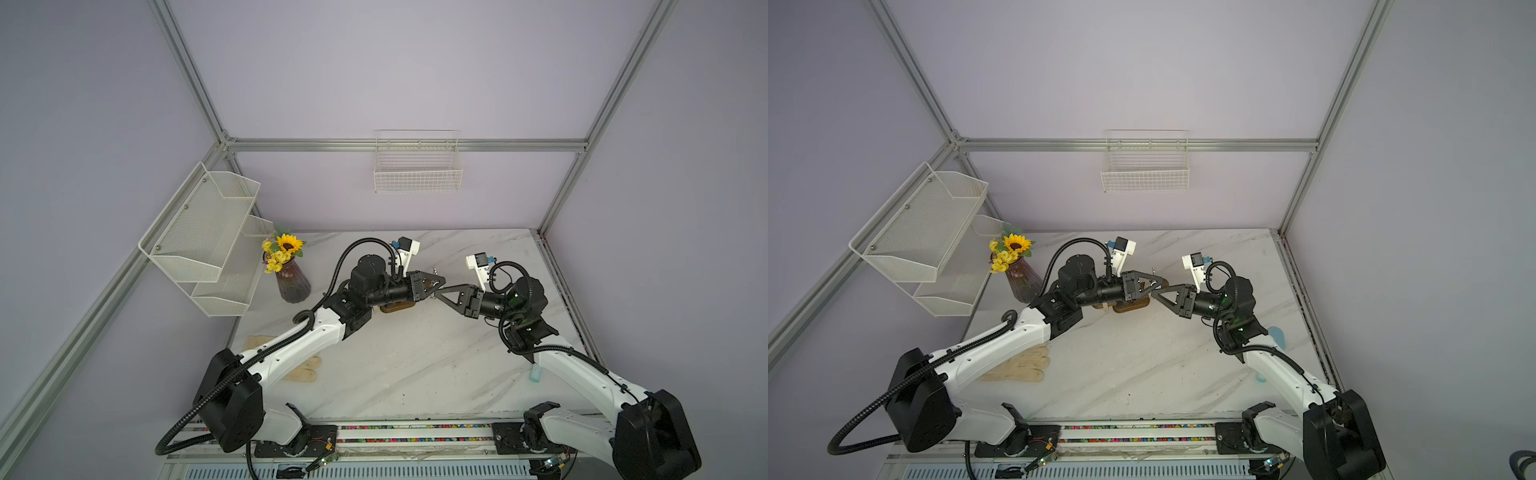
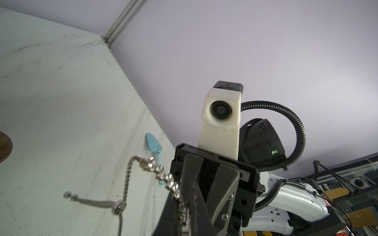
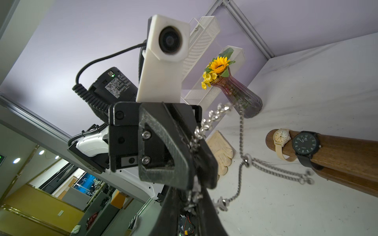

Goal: Place watch on stand
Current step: Pick up the watch at the center of the board.

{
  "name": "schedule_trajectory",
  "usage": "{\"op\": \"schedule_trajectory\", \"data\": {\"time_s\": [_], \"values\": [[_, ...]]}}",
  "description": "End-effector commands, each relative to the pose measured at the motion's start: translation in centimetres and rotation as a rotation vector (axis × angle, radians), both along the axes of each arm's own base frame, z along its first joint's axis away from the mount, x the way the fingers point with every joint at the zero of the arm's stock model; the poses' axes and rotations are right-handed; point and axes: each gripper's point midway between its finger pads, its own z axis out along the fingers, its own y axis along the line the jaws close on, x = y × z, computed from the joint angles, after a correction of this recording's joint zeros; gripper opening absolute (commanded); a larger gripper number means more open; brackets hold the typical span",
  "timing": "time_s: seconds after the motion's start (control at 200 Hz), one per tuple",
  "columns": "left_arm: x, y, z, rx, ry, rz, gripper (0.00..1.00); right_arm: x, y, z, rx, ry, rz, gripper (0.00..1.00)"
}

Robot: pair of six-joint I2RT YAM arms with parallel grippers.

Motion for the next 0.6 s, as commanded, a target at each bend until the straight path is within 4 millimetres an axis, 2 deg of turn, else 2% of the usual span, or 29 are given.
{"op": "schedule_trajectory", "data": {"time_s": [0.0, 0.165, 0.36, 0.475, 0.53, 0.595], "values": [[-0.7, -0.9, 1.1, -0.05, -0.017, -0.061, 0.11, -0.6, 0.0, 1.7, 0.044, -0.061, 0.014, 0.14], [-0.9, -0.8, 1.3, -0.064, -0.017, -0.069, 0.2, -0.6, 0.0, 1.6, 0.043, -0.057, 0.012, 0.12], [-1.2, -0.5, 2.2, -0.077, -0.045, -0.063, 0.24, -0.3, 0.0, 0.7, 0.037, -0.022, 0.008, 0.07], [-1.3, -0.5, 2.1, -0.076, -0.044, -0.065, 0.25, -0.3, 0.1, 0.4, 0.029, -0.008, 0.016, 0.04], [-1.2, -0.4, 1.9, -0.072, -0.043, -0.064, 0.29, -0.4, 0.2, 0.4, 0.021, -0.01, 0.027, 0.02], [-0.8, -0.2, 1.2, -0.05, -0.035, -0.044, 0.4, -0.6, 0.2, 0.5, 0.007, -0.016, 0.033, 0.0]]}}
